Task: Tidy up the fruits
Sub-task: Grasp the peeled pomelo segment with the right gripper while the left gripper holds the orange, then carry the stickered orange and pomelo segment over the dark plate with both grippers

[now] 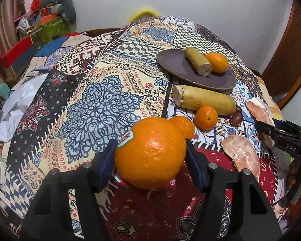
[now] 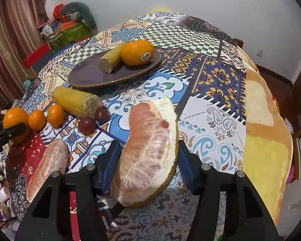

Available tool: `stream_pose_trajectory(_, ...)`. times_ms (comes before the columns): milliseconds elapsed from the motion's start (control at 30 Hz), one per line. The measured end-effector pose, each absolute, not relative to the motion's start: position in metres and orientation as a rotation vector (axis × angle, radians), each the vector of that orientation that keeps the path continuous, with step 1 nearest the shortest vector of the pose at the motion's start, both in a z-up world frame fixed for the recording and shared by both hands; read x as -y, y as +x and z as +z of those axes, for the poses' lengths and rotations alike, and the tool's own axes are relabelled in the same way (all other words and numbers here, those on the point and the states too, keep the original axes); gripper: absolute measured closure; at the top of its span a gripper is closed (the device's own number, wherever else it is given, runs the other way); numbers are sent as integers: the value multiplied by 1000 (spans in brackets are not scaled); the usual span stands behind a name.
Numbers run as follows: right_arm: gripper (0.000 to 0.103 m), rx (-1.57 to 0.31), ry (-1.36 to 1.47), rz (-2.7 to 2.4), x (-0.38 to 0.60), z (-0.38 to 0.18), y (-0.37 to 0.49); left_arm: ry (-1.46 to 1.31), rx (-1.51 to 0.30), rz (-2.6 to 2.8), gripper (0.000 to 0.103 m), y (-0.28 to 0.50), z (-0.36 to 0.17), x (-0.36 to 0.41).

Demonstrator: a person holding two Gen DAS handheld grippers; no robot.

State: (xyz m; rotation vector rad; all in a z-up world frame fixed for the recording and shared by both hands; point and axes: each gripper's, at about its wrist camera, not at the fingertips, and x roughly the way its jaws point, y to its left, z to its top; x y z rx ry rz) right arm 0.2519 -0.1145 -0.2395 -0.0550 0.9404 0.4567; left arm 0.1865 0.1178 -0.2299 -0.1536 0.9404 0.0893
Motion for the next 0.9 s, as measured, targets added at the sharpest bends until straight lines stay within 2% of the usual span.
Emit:
stream_pose_trajectory(367, 54, -903, -2, 455, 125, -226, 253, -176, -919, 68, 40, 181, -218, -115)
stream_pose_trajectory(900, 54, -751, -19, 473, 115, -175, 261, -164, -762, 30, 40, 203, -158, -103)
